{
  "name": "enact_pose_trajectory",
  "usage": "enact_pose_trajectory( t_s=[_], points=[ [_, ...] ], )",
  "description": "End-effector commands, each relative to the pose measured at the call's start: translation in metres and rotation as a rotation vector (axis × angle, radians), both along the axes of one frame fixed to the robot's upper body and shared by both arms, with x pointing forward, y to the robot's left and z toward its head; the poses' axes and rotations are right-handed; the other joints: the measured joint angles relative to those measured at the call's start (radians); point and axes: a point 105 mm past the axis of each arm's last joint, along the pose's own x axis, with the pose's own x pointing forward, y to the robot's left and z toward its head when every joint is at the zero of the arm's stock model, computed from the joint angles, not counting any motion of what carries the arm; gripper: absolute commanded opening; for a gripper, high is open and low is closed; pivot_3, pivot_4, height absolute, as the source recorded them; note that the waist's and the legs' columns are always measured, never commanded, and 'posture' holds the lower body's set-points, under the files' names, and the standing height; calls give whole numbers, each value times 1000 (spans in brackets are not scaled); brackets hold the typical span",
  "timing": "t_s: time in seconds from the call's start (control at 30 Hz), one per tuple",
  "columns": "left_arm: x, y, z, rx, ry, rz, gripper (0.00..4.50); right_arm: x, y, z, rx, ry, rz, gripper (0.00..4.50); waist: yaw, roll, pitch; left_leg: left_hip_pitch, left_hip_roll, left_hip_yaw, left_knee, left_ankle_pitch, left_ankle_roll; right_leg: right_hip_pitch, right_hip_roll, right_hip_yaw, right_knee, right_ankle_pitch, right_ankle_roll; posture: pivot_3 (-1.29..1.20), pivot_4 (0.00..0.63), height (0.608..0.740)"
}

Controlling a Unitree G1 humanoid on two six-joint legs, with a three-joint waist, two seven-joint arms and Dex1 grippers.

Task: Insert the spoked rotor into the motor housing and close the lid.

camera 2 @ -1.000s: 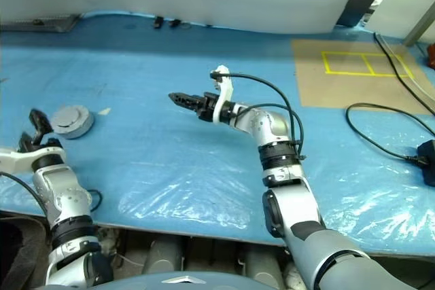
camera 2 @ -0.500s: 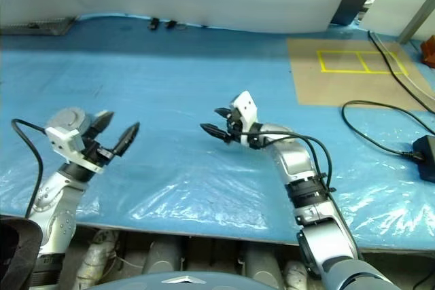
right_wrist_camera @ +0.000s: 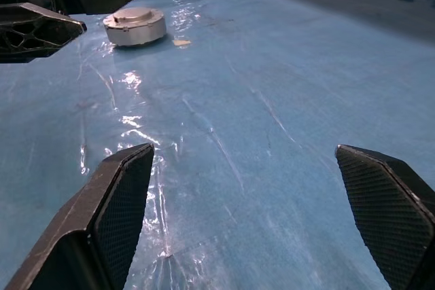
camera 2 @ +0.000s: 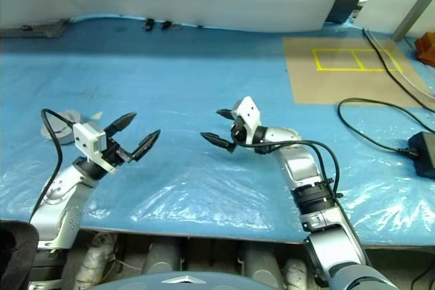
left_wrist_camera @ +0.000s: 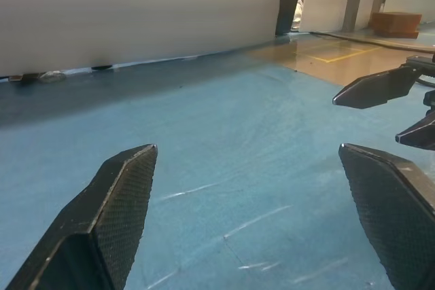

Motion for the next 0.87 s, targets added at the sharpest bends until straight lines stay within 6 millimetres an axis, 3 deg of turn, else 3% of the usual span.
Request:
enact_pose_trajectory(
  t_s=[0.03, 0.43, 0.87],
  points=[
    [-2, 6, 15, 30, -59, 13, 4500, -1, 2, 12, 2, -66, 24, 4473, 1, 0, 0, 0, 0, 0, 0, 0, 0, 0, 0, 0, 0, 0, 0, 0, 150, 740],
    [-6, 9, 18, 54, -64, 8, 4500, 0, 7, 14, -20, -81, 45, 4473, 1, 0, 0, 1, 0, 0, 0, 0, 0, 1, 0, 0, 0, 0, 0, 0, 150, 740],
    [-5, -4, 20, 51, -42, -34, 4500, 1, 8, 16, -32, -89, 52, 4473, 1, 0, 0, 1, 0, 0, 0, 0, 0, 1, 0, 0, 0, 0, 0, 0, 150, 740]
  ],
)
